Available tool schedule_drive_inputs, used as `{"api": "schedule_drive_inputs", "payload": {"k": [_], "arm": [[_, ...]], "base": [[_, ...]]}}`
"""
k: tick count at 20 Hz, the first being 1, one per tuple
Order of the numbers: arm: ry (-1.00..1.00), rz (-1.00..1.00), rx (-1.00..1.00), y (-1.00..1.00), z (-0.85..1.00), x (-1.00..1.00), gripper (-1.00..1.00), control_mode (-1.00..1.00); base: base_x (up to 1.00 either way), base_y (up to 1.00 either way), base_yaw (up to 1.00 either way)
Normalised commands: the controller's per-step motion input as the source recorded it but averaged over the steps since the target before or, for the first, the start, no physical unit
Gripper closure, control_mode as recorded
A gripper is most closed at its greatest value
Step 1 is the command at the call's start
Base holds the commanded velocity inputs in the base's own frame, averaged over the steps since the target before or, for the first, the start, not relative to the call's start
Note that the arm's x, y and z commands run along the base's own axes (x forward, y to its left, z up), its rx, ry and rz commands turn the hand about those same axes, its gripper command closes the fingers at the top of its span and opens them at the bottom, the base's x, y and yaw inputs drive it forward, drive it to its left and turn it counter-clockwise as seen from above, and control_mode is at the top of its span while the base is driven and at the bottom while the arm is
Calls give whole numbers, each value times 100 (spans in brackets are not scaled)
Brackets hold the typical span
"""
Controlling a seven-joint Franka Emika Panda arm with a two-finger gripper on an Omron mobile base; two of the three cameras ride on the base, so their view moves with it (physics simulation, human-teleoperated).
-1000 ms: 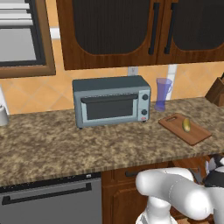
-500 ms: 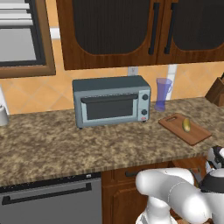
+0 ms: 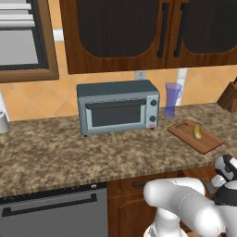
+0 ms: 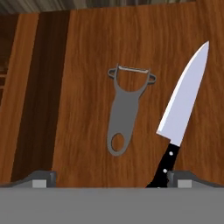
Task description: Place the appropriate cutting tool for cutting the cucumber skin on the cutting board.
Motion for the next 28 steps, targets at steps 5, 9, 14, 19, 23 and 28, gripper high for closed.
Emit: {"api": "schedule_drive_inputs", "payload": {"k": [5, 9, 14, 19, 23, 28], "arm": [[-6, -5, 0, -10, -17, 7, -100, -100], [0, -6, 0, -2, 0, 9, -100, -100], [4, -4, 0, 0, -8, 20, -100, -100], [2, -1, 0, 0, -33, 16, -100, -100], [0, -1, 0, 0, -26, 16, -100, -100], [2, 0, 0, 0, -25, 6, -100, -100]], "base": [[0, 0, 0], [0, 0, 0], [0, 0, 0], [0, 0, 0], [0, 0, 0], [0, 0, 0]]}}
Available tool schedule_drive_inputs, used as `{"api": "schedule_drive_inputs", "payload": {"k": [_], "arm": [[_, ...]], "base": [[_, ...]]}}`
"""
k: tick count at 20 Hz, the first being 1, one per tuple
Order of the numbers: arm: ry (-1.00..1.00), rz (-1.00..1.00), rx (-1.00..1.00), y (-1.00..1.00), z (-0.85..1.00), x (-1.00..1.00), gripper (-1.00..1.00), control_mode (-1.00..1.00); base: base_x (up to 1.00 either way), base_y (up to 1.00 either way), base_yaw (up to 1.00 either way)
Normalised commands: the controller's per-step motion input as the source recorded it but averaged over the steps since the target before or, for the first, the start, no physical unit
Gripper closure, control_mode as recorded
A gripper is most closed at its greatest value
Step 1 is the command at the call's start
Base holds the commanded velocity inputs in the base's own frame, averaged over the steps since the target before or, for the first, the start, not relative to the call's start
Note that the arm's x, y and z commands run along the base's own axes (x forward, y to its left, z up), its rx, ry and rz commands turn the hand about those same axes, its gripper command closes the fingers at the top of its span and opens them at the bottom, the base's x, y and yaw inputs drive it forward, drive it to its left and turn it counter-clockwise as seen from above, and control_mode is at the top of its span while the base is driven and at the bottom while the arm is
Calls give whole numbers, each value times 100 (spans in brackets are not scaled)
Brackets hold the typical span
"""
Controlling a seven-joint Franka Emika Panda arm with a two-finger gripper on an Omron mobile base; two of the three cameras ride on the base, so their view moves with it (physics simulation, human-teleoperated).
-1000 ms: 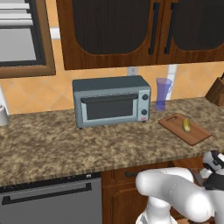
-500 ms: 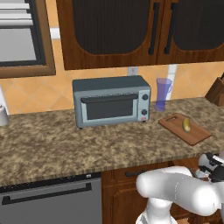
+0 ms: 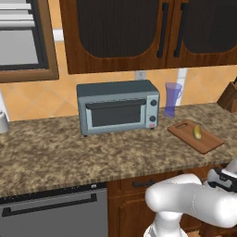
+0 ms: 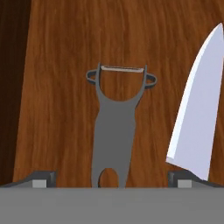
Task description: Place the appropriate cutting tool for cutting the cucumber skin on the cutting board.
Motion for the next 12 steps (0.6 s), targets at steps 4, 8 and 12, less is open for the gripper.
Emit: {"api": "schedule_drive_inputs", "payload": {"k": [4, 8, 12], "arm": [[5, 0, 0, 0, -30, 13, -100, -100], [5, 0, 1, 0, -18, 22, -100, -100], [6, 0, 1, 0, -23, 17, -100, -100]], "base": [[0, 0, 0], [0, 0, 0], [0, 0, 0]]}}
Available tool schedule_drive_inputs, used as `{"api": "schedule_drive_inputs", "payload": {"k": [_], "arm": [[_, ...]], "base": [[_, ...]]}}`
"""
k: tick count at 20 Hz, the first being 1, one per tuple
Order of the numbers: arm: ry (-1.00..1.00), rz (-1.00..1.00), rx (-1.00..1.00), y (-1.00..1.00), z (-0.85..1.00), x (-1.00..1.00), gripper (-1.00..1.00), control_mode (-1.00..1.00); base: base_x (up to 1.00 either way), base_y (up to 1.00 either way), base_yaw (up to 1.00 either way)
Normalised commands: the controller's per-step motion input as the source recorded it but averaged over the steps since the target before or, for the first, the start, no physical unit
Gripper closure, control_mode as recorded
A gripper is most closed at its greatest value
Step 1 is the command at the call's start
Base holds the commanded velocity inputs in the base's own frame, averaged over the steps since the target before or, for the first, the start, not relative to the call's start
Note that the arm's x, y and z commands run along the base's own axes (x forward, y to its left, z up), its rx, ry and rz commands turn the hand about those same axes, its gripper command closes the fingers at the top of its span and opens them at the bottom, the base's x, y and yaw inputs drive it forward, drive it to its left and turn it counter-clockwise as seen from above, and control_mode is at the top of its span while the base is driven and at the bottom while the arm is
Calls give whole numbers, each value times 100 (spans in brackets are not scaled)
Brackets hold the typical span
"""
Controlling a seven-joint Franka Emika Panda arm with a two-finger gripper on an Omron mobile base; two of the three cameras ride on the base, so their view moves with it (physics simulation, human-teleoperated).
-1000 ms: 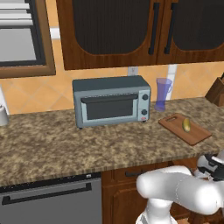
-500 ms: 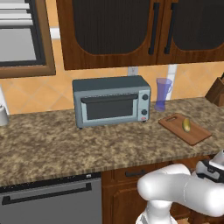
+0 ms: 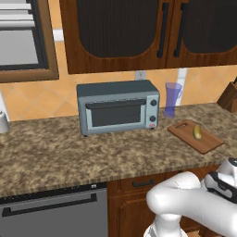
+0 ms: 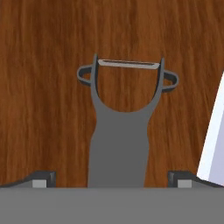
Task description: Place the appropriate cutting tool for cutting the cucumber skin on the cutting board.
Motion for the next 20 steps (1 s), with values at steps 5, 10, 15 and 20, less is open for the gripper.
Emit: {"api": "schedule_drive_inputs", "payload": {"k": [5, 10, 15, 20], "arm": [[1, 0, 1, 0, -35, 2, -100, -100], [0, 0, 2, 0, -33, 2, -100, -100], [0, 0, 4, 5, -51, -3, -100, -100], [0, 0, 2, 24, -77, -36, 100, -100]], "base": [[0, 0, 0], [0, 0, 0], [0, 0, 0], [0, 0, 0]]}}
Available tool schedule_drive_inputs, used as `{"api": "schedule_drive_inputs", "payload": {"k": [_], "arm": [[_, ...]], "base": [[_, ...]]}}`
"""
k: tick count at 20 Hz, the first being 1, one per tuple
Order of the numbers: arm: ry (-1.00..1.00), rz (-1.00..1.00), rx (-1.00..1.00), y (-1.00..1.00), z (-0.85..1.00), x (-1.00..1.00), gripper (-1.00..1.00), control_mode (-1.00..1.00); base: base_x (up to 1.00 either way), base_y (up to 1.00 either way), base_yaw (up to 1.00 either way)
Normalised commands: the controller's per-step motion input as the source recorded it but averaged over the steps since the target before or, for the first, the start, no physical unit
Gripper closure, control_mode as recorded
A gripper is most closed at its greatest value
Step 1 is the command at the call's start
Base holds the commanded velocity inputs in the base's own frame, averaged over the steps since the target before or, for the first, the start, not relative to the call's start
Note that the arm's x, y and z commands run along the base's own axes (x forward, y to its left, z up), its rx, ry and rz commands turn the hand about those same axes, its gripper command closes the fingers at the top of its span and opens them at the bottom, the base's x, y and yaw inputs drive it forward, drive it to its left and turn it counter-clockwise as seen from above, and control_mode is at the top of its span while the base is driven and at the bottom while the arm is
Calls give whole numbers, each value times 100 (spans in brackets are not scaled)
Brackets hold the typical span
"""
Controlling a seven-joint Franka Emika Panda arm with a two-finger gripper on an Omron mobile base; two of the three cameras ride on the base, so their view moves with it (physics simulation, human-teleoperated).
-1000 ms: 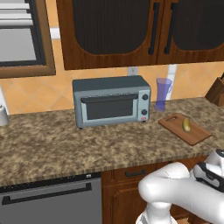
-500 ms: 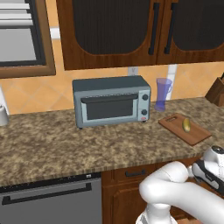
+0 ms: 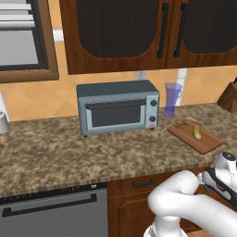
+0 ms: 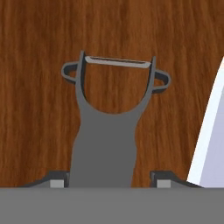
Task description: Place the appropriate cutting tool for cutting the cucumber skin on the cutting board.
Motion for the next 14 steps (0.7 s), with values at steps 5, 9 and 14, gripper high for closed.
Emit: {"api": "schedule_drive_inputs", "payload": {"k": [5, 9, 14], "arm": [[0, -1, 0, 17, -72, -46, 100, -100], [0, -1, 4, 16, -56, -49, 100, -100], [0, -1, 11, 20, -10, -63, 100, -100]], "base": [[0, 0, 0], [0, 0, 0], [0, 0, 0]]}}
